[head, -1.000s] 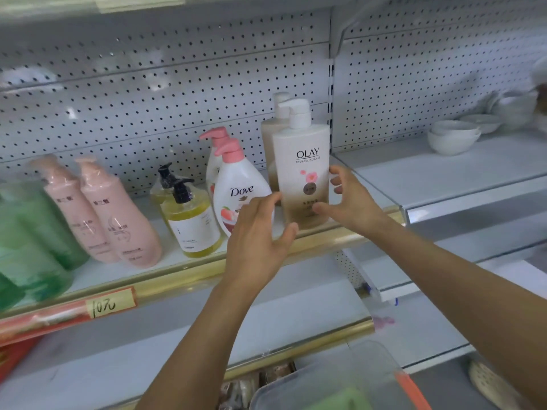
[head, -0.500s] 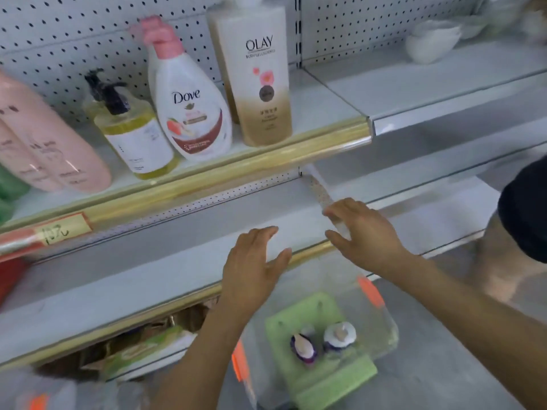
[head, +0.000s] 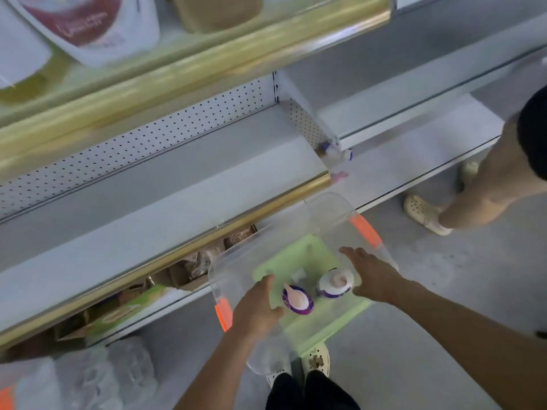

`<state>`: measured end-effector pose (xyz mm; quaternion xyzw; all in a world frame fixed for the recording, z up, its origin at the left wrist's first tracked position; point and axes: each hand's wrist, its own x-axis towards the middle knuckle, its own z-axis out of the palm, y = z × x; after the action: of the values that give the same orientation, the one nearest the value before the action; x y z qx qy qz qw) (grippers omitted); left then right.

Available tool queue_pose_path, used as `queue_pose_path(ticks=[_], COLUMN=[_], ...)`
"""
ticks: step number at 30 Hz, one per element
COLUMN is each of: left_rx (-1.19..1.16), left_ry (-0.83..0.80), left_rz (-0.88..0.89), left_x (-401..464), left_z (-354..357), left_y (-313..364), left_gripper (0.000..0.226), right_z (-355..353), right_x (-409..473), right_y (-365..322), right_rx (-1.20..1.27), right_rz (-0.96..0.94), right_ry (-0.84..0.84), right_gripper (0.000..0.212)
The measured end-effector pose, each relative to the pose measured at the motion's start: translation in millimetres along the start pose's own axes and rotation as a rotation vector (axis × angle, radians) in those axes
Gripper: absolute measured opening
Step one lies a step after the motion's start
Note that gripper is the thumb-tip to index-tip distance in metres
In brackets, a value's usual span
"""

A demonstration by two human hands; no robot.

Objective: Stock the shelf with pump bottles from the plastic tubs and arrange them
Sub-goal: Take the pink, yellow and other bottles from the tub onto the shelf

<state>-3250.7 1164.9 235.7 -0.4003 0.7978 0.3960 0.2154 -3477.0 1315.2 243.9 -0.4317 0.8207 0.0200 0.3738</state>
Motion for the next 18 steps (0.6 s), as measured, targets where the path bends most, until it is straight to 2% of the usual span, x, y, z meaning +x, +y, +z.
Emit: queue_pose_path(ticks=[3,5,8,10,14,18], left_rx=[0.049,0.059,-0.002,-0.033,0.027,0.062], left_ry=[-0.052,-0.088,-0.125,-0.093,-0.102,-0.076], left_rz=[0.0,0.039,0.133,0.183,0.302,0.331], left_x=[17.7,28.8,44.6,54.3,69.8,72.6], left_z=[16.1,25.7,36.2,41.2,48.1,47.4], left_y=[-15.3,-22.4,-27.1,-27.9,-22.7,-11.7], left_gripper=[0.085,0.089,0.088,0.085,0.087,0.066], right_z=[21.3,34.2,48.8,55.2,60.9,59.0], right_x=[17.5,26.2,34.3,37.3,41.8,45.6], right_y=[10.7,17.6,22.0,21.6,19.9,13.2], right_rx=[0.074,0.16,0.248,0.274,0.255,0.227], right_rz=[-0.018,-0.065,-0.1,-0.115,-0.164,-0.126], right_ry=[-0.052,-0.057,-0.02,0.014,0.077,0.1], right_gripper=[0.097,0.093,0.086,0.084,0.083,0.079])
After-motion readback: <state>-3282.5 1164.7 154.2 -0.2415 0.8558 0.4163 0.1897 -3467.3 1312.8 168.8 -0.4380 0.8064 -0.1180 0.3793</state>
